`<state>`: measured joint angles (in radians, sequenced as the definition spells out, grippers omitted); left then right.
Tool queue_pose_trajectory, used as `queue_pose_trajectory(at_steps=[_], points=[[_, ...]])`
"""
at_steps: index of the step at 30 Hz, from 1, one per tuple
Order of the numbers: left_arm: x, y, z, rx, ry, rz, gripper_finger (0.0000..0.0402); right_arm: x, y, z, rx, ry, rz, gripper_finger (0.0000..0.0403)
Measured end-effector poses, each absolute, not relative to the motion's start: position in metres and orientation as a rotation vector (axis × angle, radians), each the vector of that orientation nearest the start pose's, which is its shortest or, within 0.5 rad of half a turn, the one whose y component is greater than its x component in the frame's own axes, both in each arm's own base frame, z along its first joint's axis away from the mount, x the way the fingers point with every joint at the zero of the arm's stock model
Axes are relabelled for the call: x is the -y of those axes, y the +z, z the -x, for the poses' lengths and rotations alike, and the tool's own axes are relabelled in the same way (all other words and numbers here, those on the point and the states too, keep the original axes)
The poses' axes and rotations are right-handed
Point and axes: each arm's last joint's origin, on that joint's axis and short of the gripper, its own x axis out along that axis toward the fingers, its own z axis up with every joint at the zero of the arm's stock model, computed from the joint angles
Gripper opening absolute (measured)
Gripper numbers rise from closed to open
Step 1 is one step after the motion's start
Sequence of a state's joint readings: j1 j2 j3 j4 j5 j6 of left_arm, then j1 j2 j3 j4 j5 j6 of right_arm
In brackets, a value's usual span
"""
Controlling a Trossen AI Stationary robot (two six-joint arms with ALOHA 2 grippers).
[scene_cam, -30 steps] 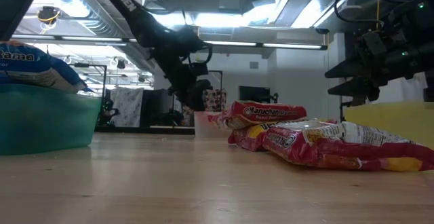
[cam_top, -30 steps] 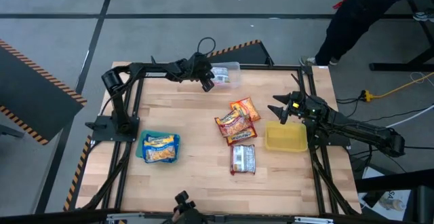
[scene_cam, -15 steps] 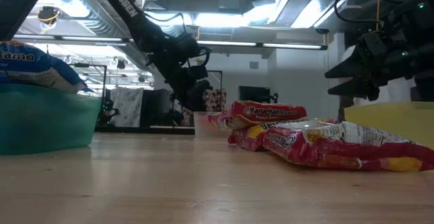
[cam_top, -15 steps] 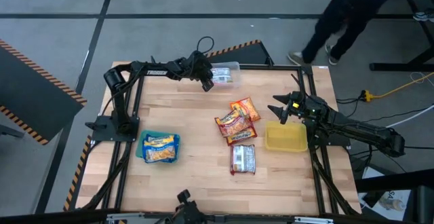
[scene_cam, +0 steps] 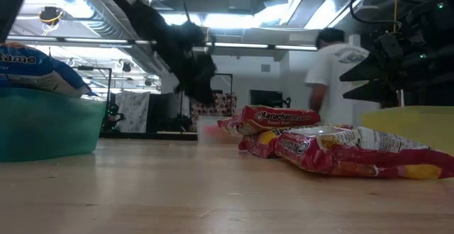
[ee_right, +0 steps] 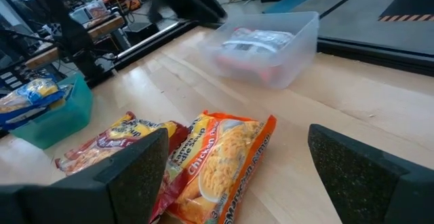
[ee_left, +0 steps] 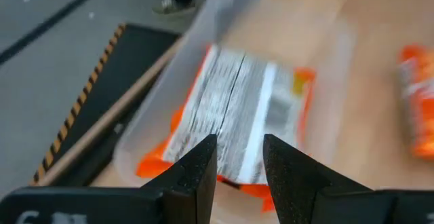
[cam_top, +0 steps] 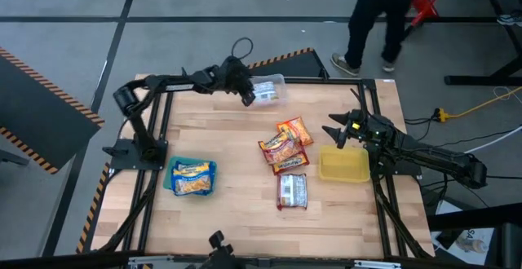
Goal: Sort Maruchan noodles
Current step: Put the left orange noodle pack into the transparent bin, then put the orange noodle pack into the transparent bin
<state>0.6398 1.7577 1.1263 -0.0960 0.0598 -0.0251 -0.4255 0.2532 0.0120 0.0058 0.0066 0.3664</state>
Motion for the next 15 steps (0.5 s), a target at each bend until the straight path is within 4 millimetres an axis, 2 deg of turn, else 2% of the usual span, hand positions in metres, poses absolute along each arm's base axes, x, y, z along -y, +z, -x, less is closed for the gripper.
queue_pose_trajectory(at_steps=[8, 11, 15], points=[[-0.187, 0.28, -0.279, -0.526, 0.587, 0.216, 0.0114, 0.052, 0.154, -0.102, -0.205, -0.636, -0.375, 0.034], [-0.175, 0.297, -0.27, -0.499, 0.596, 0.227, 0.0116, 0.056, 0.165, -0.109, -0.278, -0.673, -0.341, 0.034], [-0.158, 0.308, -0.264, -0.493, 0.57, 0.27, 0.0116, 0.064, 0.173, -0.126, -0.424, -0.708, -0.341, 0.034]])
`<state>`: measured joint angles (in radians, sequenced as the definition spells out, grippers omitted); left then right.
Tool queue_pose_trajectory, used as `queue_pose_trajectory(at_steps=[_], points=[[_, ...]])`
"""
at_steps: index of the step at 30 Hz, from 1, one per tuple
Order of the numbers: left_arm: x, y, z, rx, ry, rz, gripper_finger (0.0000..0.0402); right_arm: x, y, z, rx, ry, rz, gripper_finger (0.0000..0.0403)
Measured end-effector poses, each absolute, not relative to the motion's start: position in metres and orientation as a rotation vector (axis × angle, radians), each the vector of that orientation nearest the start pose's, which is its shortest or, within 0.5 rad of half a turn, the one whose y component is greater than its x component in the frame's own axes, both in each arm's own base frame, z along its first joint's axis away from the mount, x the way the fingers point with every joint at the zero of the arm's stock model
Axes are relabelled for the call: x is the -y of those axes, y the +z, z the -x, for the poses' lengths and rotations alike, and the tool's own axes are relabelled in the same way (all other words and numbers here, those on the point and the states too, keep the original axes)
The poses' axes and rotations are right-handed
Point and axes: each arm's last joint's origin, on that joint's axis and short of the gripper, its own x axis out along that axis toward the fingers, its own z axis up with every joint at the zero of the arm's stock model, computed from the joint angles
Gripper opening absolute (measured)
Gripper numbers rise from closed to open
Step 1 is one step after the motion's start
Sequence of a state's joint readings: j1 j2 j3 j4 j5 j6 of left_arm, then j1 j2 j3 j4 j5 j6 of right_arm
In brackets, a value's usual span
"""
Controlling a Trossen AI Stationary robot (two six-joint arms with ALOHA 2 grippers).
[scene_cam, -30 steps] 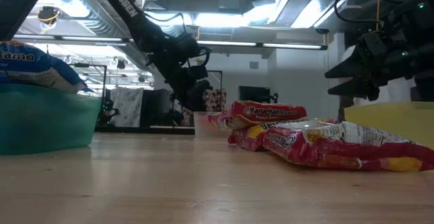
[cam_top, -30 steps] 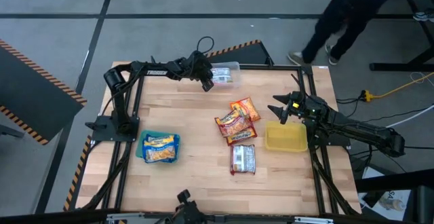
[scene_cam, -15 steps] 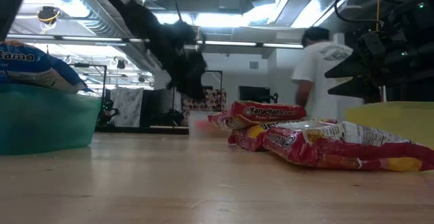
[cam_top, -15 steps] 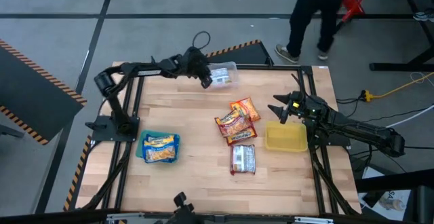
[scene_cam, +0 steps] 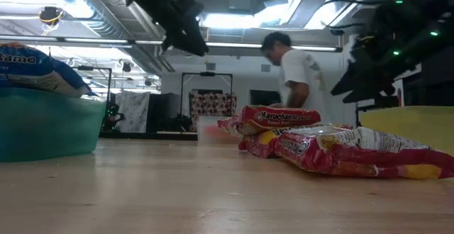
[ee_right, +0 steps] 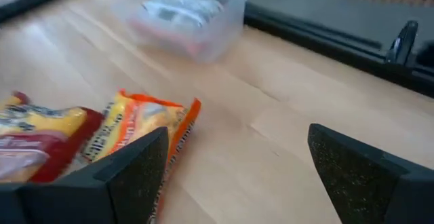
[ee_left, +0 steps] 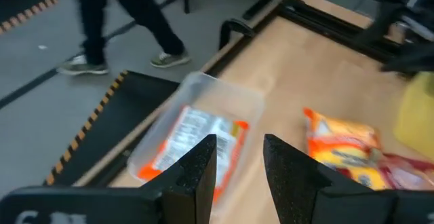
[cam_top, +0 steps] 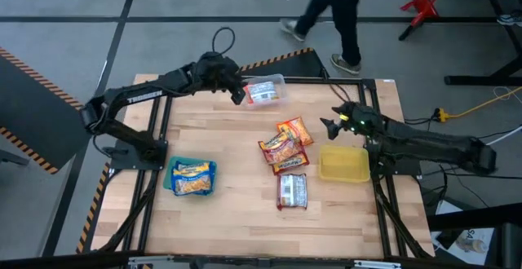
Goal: Sort Maruchan noodles
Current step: Put the orange noodle pack into the transparent bin
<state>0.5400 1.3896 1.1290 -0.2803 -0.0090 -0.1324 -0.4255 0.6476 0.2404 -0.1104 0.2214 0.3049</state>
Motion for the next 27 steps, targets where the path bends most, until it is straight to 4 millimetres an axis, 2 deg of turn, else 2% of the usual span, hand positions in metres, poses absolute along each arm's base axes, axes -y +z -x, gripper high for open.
queue_pose_trajectory(at_steps=[6, 11, 15, 21, 27], points=[[-0.137, 0.304, -0.268, -0.57, 0.51, 0.286, 0.0115, 0.08, 0.171, -0.159, -0.7, -0.786, -0.431, 0.034], [-0.123, 0.302, -0.273, -0.603, 0.463, 0.276, 0.0115, 0.092, 0.159, -0.189, -0.878, -0.781, -0.495, 0.034], [-0.114, 0.302, -0.277, -0.608, 0.432, 0.264, 0.0115, 0.097, 0.148, -0.217, -0.953, -0.75, -0.542, 0.034], [-0.106, 0.299, -0.278, -0.647, 0.408, 0.261, 0.0115, 0.089, 0.143, -0.272, -1.015, -0.654, -0.456, 0.034], [-0.104, 0.298, -0.278, -0.658, 0.401, 0.259, 0.0115, 0.077, 0.166, -0.339, -0.941, -0.491, -0.308, 0.034]])
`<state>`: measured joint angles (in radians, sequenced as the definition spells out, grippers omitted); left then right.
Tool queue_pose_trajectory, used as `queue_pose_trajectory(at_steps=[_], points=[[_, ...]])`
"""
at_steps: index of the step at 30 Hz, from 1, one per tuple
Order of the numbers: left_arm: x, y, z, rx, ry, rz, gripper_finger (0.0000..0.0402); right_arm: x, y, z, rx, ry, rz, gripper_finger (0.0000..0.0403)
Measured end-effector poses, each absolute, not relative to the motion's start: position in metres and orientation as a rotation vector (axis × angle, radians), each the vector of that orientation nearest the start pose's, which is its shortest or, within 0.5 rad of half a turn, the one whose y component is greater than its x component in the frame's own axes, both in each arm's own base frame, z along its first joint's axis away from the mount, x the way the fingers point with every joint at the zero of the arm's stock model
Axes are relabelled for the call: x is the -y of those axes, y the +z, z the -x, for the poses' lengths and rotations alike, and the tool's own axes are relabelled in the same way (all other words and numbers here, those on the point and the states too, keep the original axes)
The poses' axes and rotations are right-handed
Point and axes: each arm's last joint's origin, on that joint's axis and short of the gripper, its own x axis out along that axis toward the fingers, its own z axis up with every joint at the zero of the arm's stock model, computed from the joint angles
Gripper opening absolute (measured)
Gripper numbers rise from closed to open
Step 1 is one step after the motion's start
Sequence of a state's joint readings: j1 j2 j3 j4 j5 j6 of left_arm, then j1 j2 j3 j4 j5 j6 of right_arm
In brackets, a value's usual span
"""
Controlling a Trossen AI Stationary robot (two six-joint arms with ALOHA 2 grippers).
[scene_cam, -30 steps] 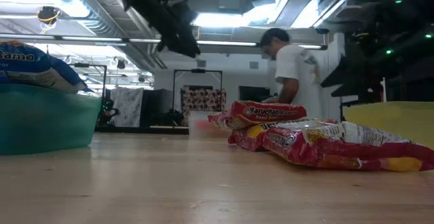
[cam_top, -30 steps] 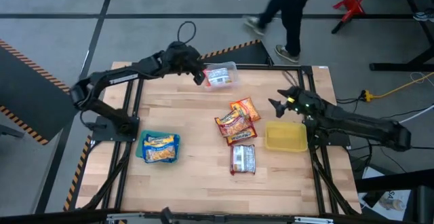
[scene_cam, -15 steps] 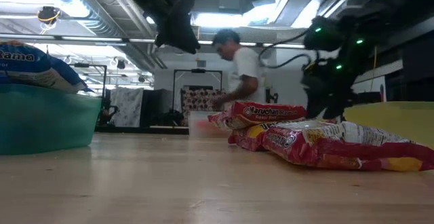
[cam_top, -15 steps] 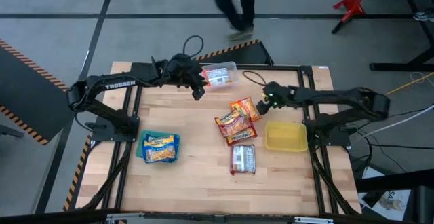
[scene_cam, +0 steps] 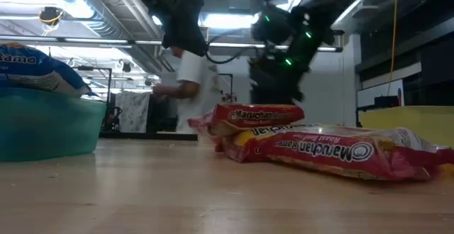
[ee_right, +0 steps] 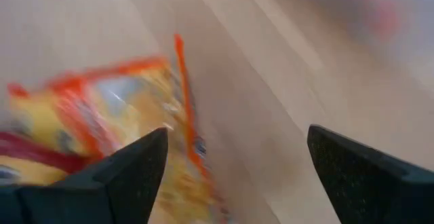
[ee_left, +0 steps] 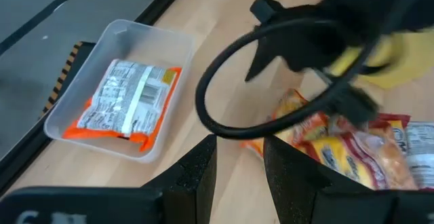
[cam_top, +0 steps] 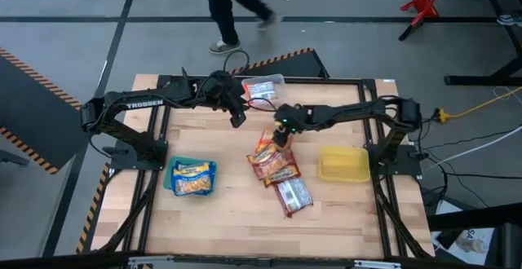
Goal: Sort Maruchan noodles
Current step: Put the orange noodle pack into the transparent bin
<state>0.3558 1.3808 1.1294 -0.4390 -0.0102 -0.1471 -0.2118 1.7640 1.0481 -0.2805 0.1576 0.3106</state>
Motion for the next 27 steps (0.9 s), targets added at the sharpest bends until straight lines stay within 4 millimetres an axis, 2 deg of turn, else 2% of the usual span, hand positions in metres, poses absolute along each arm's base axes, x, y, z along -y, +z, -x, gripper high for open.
queue_pose_trajectory(at_steps=[3, 6, 8, 12, 15, 19, 22, 27], points=[[-0.104, 0.297, -0.277, -0.682, 0.398, 0.245, 0.0115, 0.072, 0.187, -0.36, -0.894, -0.437, -0.228, 0.034], [-0.101, 0.294, -0.275, -0.727, 0.381, 0.214, 0.0115, 0.065, 0.21, -0.362, -0.929, -0.416, -0.157, 0.034], [-0.097, 0.293, -0.275, -0.759, 0.358, 0.165, 0.0115, 0.06, 0.226, -0.354, -0.998, -0.425, -0.094, 0.034], [-0.089, 0.288, -0.277, -0.817, 0.301, 0.017, 0.0116, 0.049, 0.245, -0.322, -1.17, -0.48, 0.002, 0.034], [-0.081, 0.281, -0.286, -0.831, 0.213, -0.079, 0.0126, 0.043, 0.259, -0.301, -1.237, -0.523, 0.026, 0.034], [-0.077, 0.261, -0.304, -0.872, 0.107, -0.129, 0.0153, 0.032, 0.274, -0.286, -1.238, -0.544, 0.02, 0.034], [-0.077, 0.237, -0.316, -0.944, 0.08, -0.148, 0.0177, 0.022, 0.281, -0.278, -1.231, -0.534, 0.012, 0.034], [-0.079, 0.212, -0.329, -1.012, 0.03, -0.254, 0.0208, 0.007, 0.292, -0.265, -1.222, -0.519, 0.01, 0.034]])
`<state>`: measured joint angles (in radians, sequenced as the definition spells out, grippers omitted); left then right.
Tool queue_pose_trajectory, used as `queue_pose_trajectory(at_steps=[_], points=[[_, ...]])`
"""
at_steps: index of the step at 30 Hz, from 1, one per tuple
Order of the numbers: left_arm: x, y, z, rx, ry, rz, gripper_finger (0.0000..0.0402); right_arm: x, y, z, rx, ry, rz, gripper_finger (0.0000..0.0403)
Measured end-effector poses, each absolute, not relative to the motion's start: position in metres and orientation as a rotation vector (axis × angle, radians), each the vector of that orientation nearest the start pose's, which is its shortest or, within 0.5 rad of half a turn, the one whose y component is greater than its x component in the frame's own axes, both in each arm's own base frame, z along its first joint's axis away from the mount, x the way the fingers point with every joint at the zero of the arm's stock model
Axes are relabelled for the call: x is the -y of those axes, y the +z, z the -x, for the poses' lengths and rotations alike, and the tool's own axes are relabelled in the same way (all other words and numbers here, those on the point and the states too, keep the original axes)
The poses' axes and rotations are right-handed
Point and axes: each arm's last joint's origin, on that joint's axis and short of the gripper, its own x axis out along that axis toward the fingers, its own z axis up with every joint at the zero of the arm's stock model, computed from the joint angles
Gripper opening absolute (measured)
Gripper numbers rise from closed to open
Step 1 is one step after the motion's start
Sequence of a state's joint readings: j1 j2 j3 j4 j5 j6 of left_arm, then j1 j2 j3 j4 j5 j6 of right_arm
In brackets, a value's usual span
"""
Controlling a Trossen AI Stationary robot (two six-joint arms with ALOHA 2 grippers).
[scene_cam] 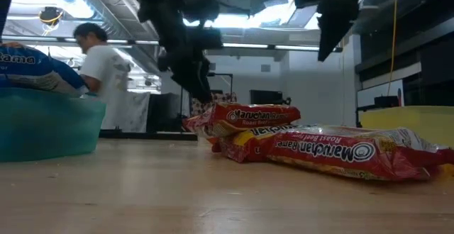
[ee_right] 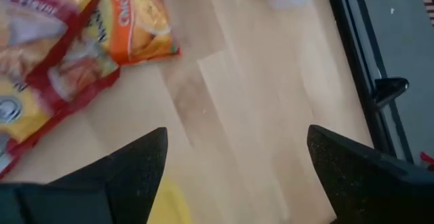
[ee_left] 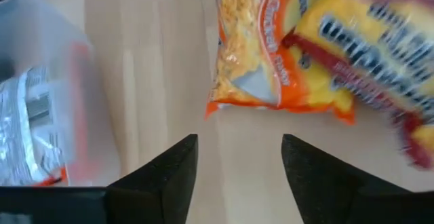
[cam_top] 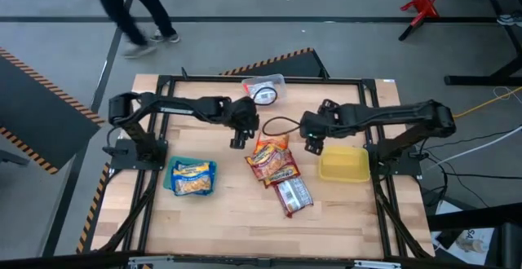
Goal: Sort Maruchan noodles
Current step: Put the orange noodle pack into the transparent bin
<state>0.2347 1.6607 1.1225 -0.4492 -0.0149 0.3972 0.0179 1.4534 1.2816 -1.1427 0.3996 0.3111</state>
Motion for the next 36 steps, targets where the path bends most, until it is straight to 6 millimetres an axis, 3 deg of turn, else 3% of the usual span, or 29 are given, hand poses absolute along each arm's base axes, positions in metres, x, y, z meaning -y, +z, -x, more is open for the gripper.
queue_pose_trajectory(at_steps=[7, 17, 25, 36], points=[[-0.09, 0.194, -0.336, -1.038, 0.005, -0.35, 0.022, -0.018, 0.305, -0.234, -1.266, -0.541, 0.0, 0.034], [-0.098, 0.199, -0.342, -0.925, -0.097, -0.449, 0.0221, -0.046, 0.327, -0.201, -1.137, -0.525, -0.049, 0.034], [-0.105, 0.181, -0.349, -0.983, -0.125, -0.473, 0.0221, -0.058, 0.331, -0.193, -1.091, -0.502, -0.052, 0.034], [-0.113, 0.182, -0.381, -1.048, -0.174, -0.504, 0.0221, -0.065, 0.332, -0.191, -1.083, -0.483, -0.052, 0.034]])
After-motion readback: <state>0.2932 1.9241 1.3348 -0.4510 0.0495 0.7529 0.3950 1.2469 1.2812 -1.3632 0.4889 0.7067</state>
